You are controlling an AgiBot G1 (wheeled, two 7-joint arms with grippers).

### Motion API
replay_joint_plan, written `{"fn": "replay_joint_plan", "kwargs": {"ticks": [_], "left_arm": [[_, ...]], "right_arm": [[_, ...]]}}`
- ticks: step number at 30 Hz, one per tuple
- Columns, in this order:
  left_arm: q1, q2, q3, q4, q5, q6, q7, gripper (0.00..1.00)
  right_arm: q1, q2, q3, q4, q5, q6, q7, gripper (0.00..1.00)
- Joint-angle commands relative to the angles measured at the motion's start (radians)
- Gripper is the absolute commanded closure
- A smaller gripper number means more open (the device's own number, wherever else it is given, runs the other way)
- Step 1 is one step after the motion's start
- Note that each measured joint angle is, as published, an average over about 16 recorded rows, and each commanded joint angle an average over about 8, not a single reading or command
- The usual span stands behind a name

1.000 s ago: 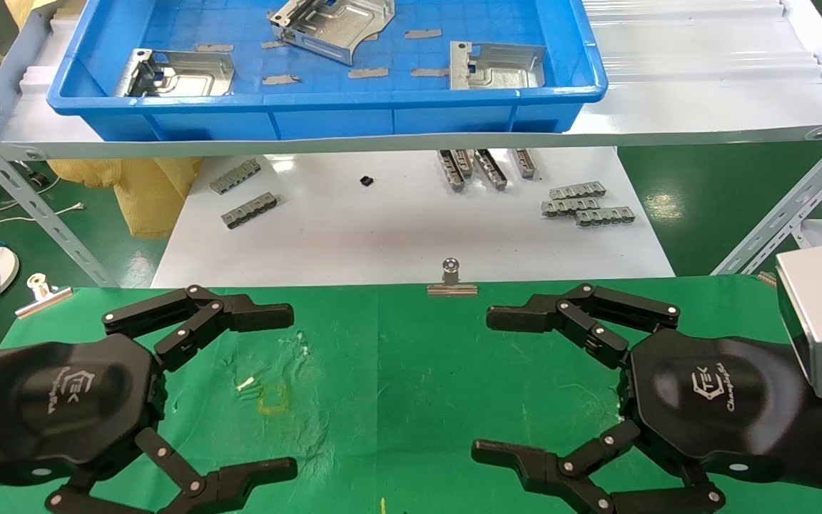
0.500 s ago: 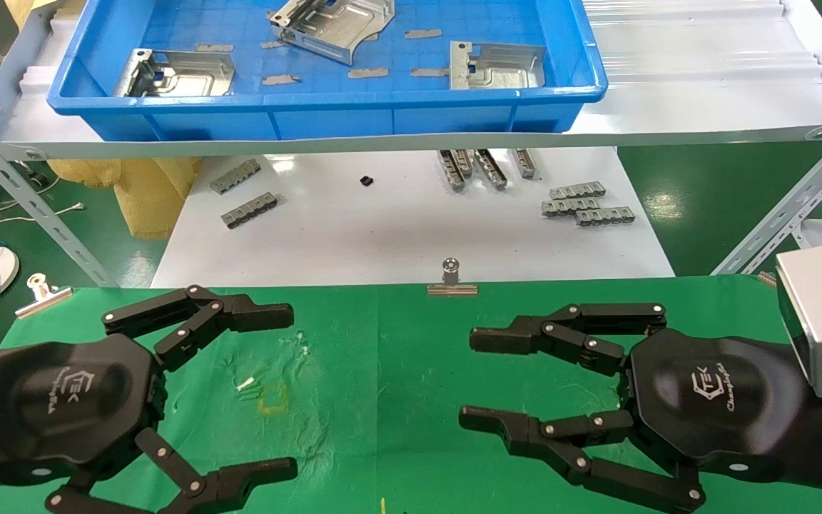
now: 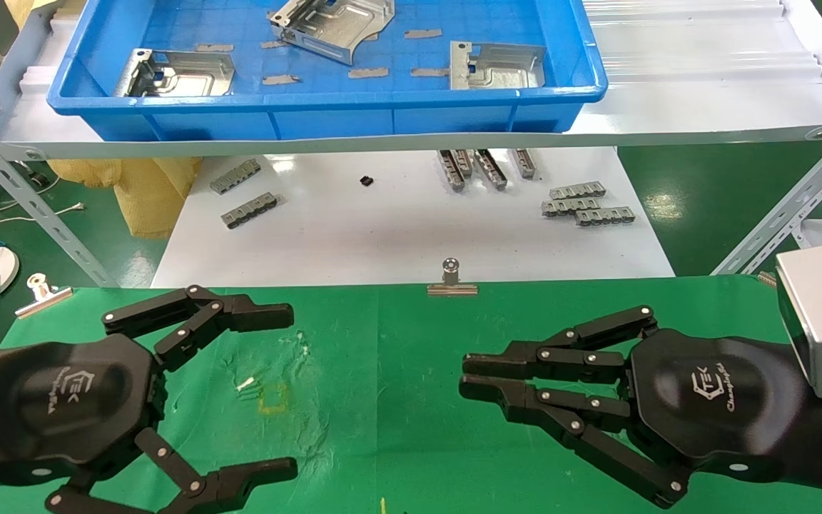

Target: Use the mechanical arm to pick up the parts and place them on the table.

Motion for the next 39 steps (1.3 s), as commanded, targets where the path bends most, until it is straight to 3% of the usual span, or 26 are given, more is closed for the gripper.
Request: {"fn": "replay_joint_plan", "kwargs": {"ticks": [1,15,19,23,32,39], "left_arm": [[0.000,0.000,0.000,0.000,0.000,0.000,0.000,0.00],[-0.017,0.007,0.001,-0.003,0.005,-0.006,-0.005,0.00],[-0.105,0.034,0.018,0.008,0.048,-0.041,-0.044,0.00],[-0.261,0.091,0.049,0.071,0.132,-0.092,-0.089,0.00],[-0.643,0.304,0.158,0.496,0.381,-0.185,-0.056,0.00],[-0.840,0.499,0.224,0.889,0.546,-0.424,0.016,0.00]], "right_arm": [[0.000,0.000,0.000,0.000,0.000,0.000,0.000,1.00],[0.000,0.000,0.000,0.000,0.000,0.000,0.000,1.00],[0.000,0.000,0.000,0.000,0.000,0.000,0.000,1.00],[0.000,0.000,0.000,0.000,0.000,0.000,0.000,1.00],[0.000,0.000,0.000,0.000,0.000,0.000,0.000,1.00],[0.000,0.000,0.000,0.000,0.000,0.000,0.000,1.00]]}}
